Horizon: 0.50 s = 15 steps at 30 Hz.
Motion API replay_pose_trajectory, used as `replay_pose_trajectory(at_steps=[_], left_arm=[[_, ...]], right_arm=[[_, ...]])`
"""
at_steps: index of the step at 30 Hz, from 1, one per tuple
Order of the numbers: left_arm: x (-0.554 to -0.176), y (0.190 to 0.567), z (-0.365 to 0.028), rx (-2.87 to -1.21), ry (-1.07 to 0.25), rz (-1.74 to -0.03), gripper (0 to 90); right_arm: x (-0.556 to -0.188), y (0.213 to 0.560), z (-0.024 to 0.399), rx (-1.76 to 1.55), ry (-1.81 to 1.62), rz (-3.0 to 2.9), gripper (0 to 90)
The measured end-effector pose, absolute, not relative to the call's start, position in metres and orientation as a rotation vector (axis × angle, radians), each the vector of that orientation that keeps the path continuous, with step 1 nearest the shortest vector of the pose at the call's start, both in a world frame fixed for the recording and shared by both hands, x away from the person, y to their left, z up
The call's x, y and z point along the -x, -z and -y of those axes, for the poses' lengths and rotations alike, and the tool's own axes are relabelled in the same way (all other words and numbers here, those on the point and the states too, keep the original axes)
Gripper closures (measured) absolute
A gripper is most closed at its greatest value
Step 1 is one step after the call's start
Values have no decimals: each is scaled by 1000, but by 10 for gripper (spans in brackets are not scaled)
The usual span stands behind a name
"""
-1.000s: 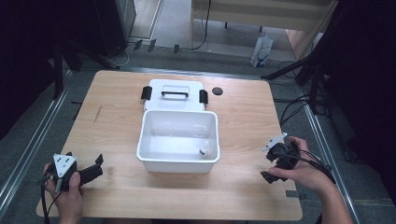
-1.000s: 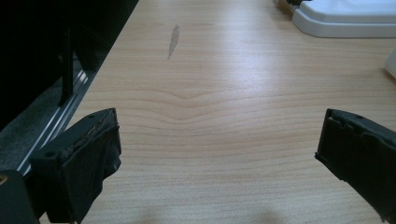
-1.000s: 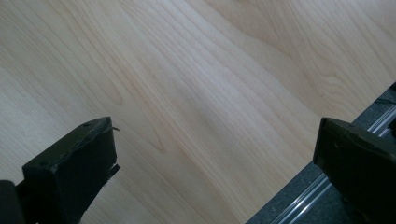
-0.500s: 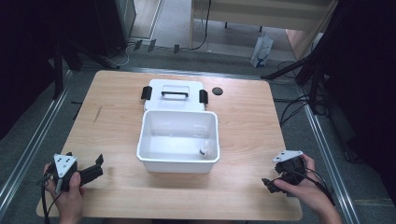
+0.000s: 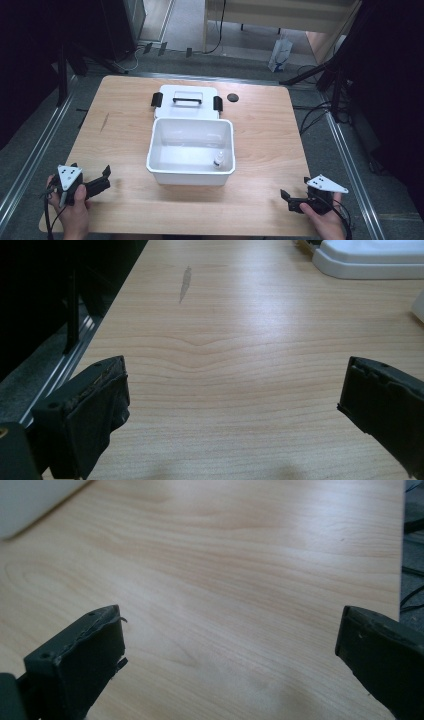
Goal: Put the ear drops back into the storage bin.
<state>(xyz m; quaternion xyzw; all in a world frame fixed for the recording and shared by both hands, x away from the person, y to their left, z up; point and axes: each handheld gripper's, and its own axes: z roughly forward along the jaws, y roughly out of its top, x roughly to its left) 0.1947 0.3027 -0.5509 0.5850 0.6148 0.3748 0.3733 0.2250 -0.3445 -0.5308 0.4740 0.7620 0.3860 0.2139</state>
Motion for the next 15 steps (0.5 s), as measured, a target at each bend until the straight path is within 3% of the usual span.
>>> replay_pose_trajectory(at_steps=[15], left_arm=[[-195,551,-302,-1502,-961,-1580,3]], right_arm=[[-201,545,351,-1418,-1185,-1669,0]])
